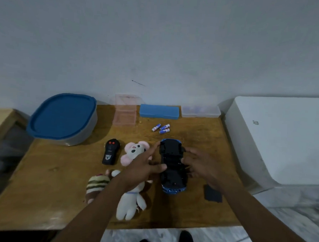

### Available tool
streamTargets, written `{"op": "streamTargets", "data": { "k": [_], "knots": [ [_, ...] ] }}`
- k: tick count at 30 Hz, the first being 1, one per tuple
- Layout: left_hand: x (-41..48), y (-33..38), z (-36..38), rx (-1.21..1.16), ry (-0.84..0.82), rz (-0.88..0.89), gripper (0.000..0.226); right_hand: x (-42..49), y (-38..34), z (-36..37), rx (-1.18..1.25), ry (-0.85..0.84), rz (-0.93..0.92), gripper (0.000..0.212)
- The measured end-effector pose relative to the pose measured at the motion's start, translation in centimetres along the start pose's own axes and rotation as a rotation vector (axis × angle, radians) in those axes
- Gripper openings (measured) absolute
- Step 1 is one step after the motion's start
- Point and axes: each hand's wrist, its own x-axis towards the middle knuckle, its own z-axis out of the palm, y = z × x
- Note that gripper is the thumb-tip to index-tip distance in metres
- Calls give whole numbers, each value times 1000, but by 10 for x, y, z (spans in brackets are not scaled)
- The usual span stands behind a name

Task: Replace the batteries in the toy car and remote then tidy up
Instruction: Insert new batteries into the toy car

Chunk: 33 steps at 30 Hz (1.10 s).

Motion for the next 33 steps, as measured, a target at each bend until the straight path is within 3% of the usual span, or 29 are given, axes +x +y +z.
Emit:
{"op": "streamTargets", "data": {
  "k": [9,23,25,28,33],
  "knots": [
    [-5,38,-48,-79,-71,-25,90,6,-55,32,29,-20,-141,36],
    [41,26,-85,-217,41,-74,95,104,-72,34,-111,-169,-70,25],
    [49,22,-89,-240,53,-86,96,131,-64,26,-254,-52,-119,23],
    [58,21,-92,-287,48,-99,90,170,-51,13,-672,107,-268,28],
    [74,25,-96,-315,108,-102,90,206,-32,9,-1218,100,-543,43]
  ]
}}
